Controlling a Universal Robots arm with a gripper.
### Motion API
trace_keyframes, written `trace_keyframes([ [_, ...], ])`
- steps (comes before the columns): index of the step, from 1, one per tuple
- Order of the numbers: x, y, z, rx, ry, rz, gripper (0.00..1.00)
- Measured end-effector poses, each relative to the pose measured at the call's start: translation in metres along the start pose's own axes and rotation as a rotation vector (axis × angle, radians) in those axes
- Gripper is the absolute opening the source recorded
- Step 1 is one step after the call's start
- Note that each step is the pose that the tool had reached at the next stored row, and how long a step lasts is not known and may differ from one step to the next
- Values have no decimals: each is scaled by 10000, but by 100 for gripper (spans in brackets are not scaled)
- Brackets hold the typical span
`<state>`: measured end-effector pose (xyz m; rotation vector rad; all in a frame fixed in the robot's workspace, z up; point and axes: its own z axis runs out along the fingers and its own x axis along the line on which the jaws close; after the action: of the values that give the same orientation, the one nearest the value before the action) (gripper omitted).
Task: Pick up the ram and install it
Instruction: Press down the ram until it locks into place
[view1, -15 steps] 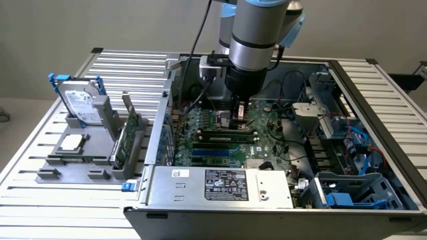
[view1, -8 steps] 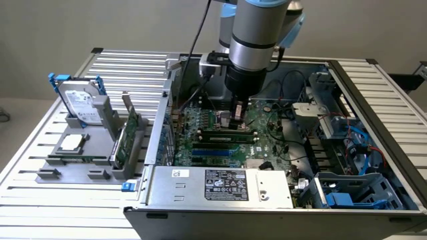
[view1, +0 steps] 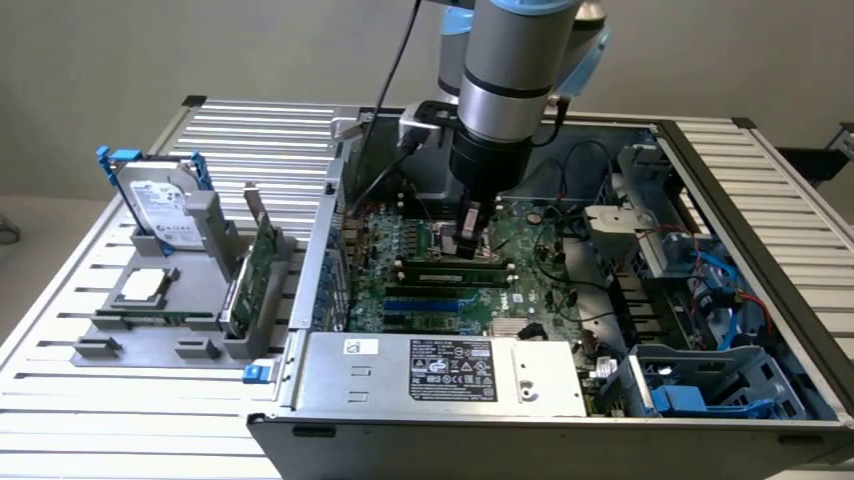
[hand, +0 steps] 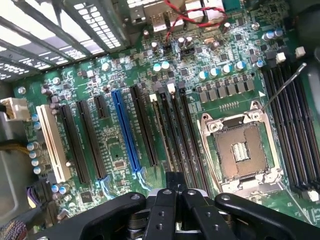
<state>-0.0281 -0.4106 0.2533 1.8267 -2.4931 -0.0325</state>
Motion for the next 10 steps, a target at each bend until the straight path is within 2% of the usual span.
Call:
trace_keyframes([
  [10,0,0,10,-51,-82,1764,11],
])
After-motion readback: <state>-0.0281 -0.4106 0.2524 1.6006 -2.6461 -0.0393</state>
